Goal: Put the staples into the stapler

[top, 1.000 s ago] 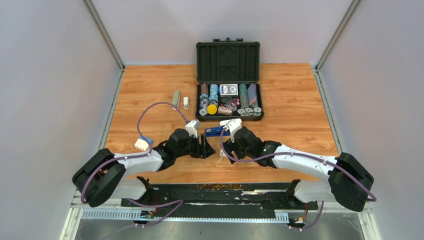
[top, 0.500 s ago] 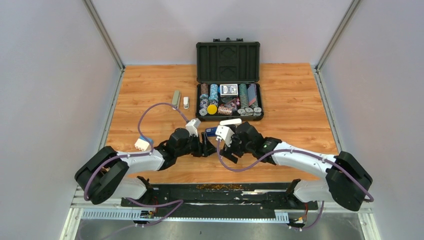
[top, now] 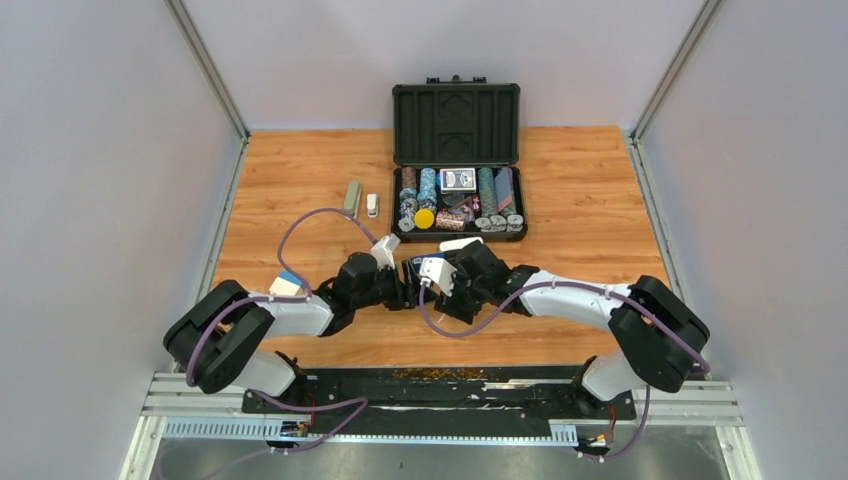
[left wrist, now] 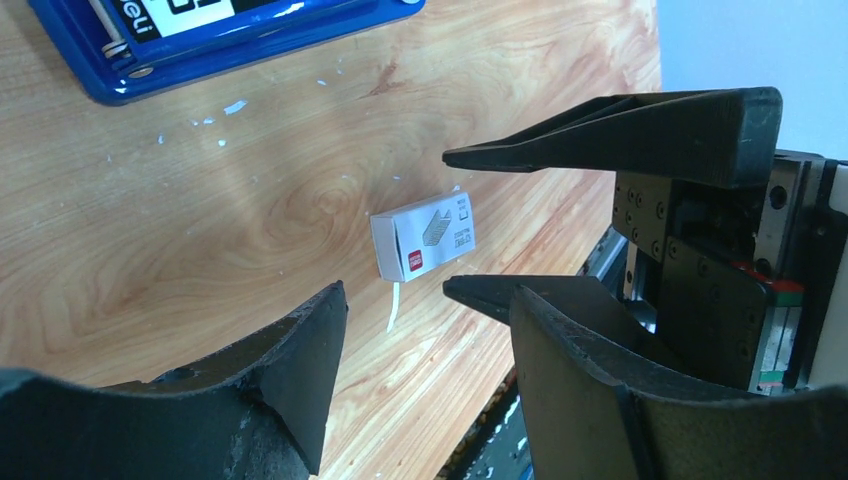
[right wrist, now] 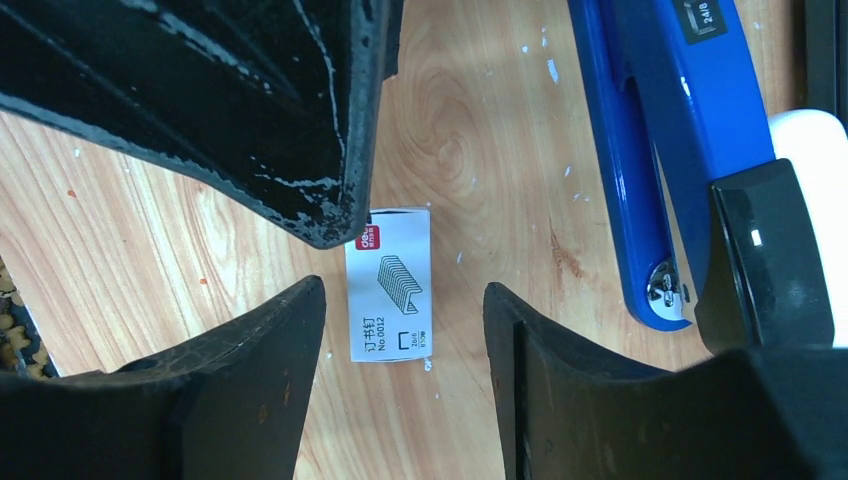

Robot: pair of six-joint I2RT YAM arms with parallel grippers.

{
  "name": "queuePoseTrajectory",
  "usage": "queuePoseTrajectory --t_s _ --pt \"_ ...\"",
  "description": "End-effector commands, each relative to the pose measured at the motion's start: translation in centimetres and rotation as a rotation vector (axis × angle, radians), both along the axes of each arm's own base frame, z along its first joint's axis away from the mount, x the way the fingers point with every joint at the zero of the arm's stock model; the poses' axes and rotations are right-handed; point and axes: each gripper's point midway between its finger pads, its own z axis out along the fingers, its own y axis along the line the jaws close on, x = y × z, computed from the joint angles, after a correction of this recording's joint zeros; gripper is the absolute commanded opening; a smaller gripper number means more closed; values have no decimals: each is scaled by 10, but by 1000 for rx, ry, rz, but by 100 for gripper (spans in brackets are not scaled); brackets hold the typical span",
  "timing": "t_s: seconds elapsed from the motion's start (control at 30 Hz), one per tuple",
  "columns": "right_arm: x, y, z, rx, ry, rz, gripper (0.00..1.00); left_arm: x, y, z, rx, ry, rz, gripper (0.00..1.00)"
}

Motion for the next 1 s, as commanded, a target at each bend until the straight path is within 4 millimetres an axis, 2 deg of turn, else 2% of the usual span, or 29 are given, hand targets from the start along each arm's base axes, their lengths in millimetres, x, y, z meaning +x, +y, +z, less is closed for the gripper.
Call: queuePoseTrajectory --t_s 0.0,0.27,0.53,0.97 --pt "9 10 12 23 -26 11 59 8 -8 18 -86 -23 -3 69" --pt "11 10 6 -9 3 -9 56 10 -5 12 -166 42 22 65" --pt "10 8 2 -30 27 -43 53 11 8 3 -205 81 59 62" --pt "-4 19 -13 -71 69 -11 47 8 12 4 -221 86 52 61"
